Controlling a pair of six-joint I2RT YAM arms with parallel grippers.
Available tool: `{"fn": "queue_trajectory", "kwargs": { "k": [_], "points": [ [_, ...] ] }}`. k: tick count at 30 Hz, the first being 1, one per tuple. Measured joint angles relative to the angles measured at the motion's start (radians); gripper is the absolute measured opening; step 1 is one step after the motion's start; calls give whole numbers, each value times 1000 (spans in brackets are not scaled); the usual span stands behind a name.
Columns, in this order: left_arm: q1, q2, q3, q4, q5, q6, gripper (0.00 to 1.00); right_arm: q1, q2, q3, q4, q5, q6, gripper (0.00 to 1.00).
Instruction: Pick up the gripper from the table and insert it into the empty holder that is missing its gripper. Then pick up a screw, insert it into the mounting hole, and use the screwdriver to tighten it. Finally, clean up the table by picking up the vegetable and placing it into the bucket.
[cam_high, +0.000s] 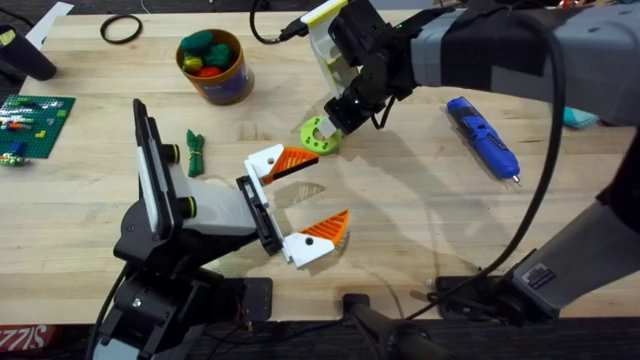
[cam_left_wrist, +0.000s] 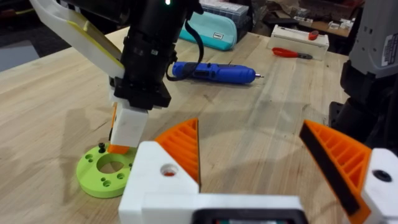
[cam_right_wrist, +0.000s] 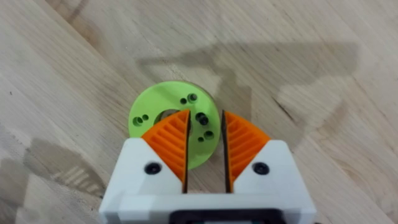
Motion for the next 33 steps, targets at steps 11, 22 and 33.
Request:
{"fn": "queue_trajectory", "kwargs": {
  "k": [11, 22, 33],
  "points": [
    [0, 0, 0, 2, 0, -1, 986, 0, 0, 0, -3, 0, 4, 300],
    [0, 0, 0, 2, 0, 0, 986, 0, 0, 14, 34, 0, 4, 300],
    [0, 0, 0, 2, 0, 0, 986, 10, 0, 15, 74, 0, 4, 300]
  ]
}}
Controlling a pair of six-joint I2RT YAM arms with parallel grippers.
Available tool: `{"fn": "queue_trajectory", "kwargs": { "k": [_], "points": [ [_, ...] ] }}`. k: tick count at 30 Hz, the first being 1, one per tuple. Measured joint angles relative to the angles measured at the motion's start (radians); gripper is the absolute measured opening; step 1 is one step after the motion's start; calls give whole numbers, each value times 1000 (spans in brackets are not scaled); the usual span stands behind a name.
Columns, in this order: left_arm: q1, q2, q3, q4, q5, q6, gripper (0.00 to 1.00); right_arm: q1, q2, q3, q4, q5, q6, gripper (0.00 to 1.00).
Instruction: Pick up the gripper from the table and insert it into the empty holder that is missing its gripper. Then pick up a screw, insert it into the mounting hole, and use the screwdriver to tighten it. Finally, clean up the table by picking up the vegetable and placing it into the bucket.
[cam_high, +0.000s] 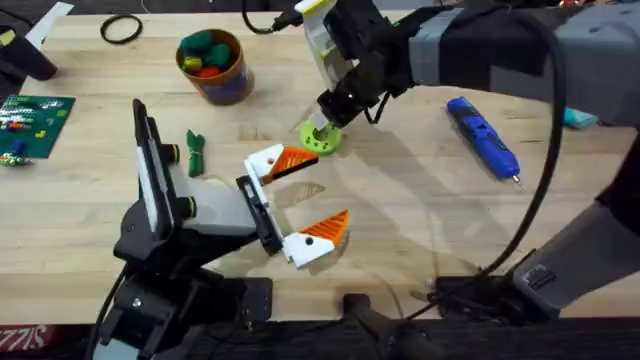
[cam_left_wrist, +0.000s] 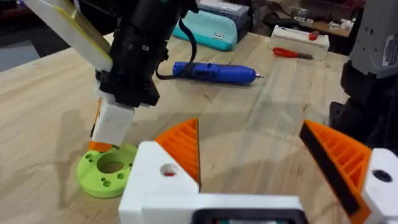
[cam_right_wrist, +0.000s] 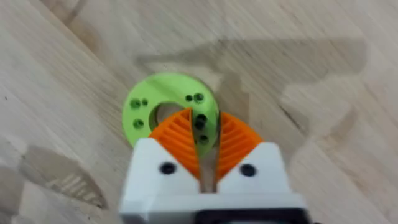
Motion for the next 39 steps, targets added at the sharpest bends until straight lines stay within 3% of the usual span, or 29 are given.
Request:
{"fn": "queue_trajectory", "kwargs": {
  "k": [24, 30, 39],
  "points": [
    [0, 0, 0, 0, 0, 0, 986, 1, 36, 2, 6, -1, 0, 296],
    [0, 0, 0, 0, 0, 0, 986, 1, 36, 9, 11, -1, 4, 21],
    [0, 0, 0, 0, 0, 0, 986, 1, 36, 12, 12, 0, 7, 6]
  ]
}}
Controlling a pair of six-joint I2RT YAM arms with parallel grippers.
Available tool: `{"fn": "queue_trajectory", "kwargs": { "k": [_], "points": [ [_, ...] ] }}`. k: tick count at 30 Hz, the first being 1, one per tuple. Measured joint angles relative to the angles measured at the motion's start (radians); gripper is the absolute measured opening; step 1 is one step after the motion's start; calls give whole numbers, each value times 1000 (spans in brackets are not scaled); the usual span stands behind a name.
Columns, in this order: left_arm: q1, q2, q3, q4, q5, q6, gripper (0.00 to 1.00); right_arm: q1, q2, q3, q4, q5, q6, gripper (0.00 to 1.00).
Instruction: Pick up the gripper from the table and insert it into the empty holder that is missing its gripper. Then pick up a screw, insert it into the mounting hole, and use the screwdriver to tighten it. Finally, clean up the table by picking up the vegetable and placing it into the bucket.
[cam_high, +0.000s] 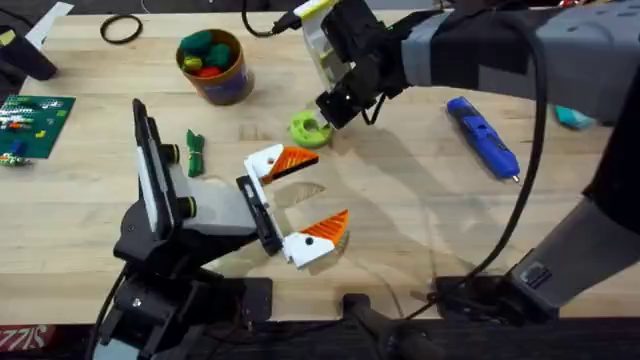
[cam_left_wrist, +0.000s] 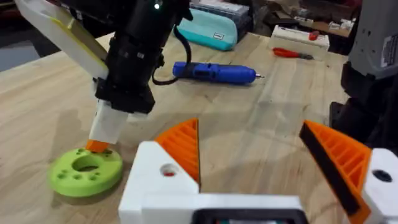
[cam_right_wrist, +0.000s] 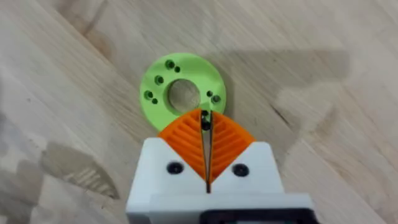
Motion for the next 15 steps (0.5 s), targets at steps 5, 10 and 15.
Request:
{"fn": "queue_trajectory", "kwargs": {
  "k": [5, 10, 15],
  "points": [
    [0, 0, 0, 0, 0, 0, 986, 0, 0, 14, -17, 0, 0, 4],
    [0, 0, 0, 0, 0, 0, 986, 0, 0, 33, -22, 0, 0, 4],
    [0, 0, 0, 0, 0, 0, 986, 0, 0, 37, -36, 0, 0, 4]
  ]
}}
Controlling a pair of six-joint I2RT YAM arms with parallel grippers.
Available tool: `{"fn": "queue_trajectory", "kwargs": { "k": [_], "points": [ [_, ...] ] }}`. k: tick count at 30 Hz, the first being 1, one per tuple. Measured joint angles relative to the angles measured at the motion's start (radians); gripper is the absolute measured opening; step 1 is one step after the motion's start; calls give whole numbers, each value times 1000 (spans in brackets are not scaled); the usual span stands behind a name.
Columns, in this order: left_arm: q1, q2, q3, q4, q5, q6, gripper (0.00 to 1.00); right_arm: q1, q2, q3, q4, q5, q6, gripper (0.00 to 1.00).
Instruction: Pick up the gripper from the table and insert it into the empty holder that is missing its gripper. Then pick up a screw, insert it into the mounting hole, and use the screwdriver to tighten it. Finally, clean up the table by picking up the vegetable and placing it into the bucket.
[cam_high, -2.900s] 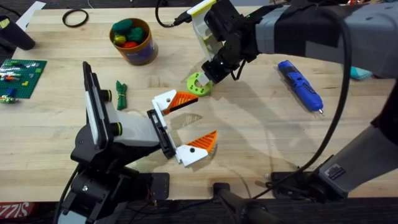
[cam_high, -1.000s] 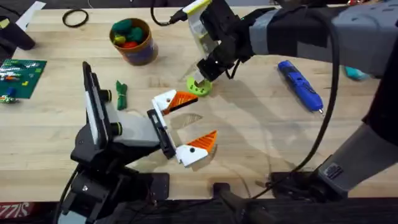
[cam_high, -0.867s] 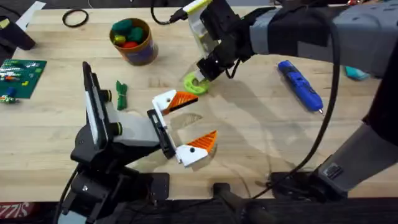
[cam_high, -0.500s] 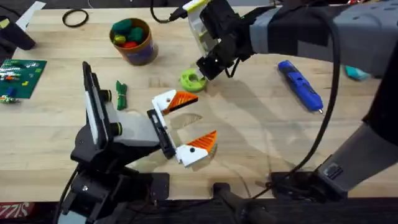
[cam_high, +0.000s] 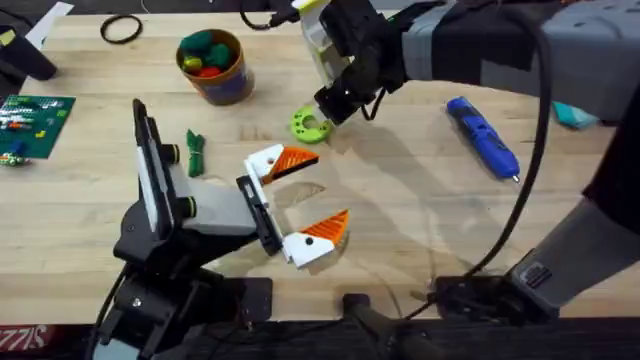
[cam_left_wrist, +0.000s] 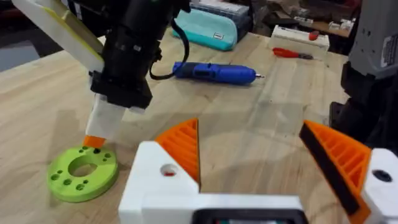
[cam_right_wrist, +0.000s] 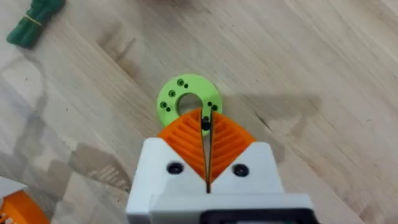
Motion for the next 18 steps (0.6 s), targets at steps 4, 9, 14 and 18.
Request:
{"fn": "queue_trajectory", "kwargs": {
  "k": [4, 9, 14, 18],
  "points": [
    [0, 0, 0, 0, 0, 0, 986, 0, 0, 0, -5, 0, 0, 4],
    [0, 0, 0, 0, 0, 0, 986, 0, -3, 0, -7, 0, 0, 4],
    [0, 0, 0, 0, 0, 0, 986, 0, -125, 20, -43, 0, 0, 4],
    [0, 0, 0, 0, 0, 0, 986, 0, -175, 31, -48, 0, 0, 4]
  ]
}}
